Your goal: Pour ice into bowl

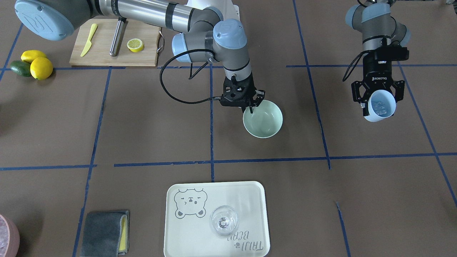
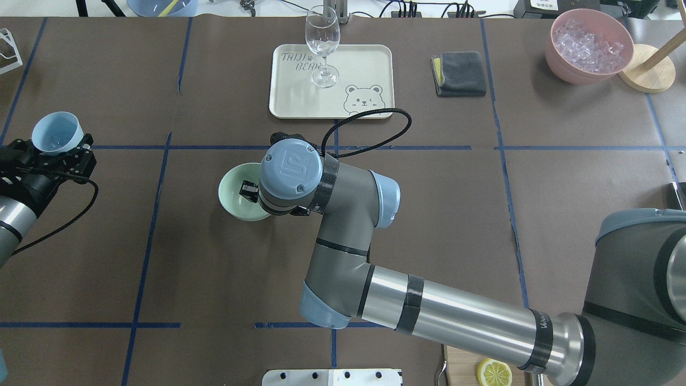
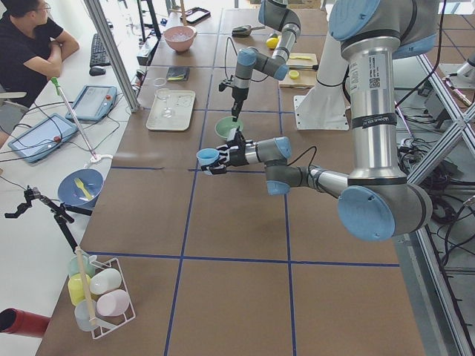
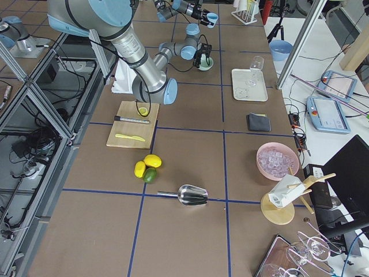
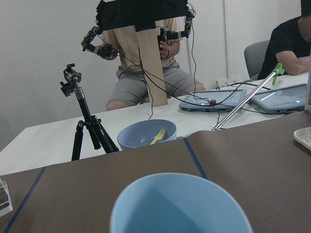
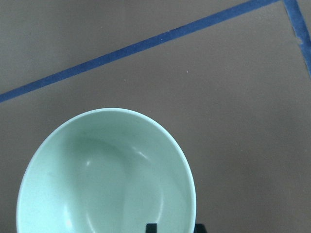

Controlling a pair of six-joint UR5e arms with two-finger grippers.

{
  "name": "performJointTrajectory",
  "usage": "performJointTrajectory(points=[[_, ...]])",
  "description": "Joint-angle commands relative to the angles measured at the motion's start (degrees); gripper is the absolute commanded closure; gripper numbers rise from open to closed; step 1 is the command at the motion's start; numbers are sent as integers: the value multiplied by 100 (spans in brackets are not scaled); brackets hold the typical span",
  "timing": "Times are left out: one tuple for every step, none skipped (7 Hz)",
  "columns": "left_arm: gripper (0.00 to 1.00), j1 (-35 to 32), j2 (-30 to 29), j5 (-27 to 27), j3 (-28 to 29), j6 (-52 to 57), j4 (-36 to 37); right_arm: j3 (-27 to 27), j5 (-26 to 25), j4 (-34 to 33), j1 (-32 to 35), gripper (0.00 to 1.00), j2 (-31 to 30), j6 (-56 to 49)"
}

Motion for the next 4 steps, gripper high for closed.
performJointTrajectory(points=[[100, 44, -547, 24, 27, 4, 61, 96, 866, -40, 329, 0, -10, -24], [100, 148, -681, 50, 80, 13, 183, 323, 1325, -223, 688, 0, -79, -59], [100, 393, -960, 241, 2, 109, 846, 700, 1434, -652, 1005, 0, -228, -190], [100, 717, -1303, 644, -77, 554, 1749, 1304, 1469, -760, 1208, 0, -760, -739]])
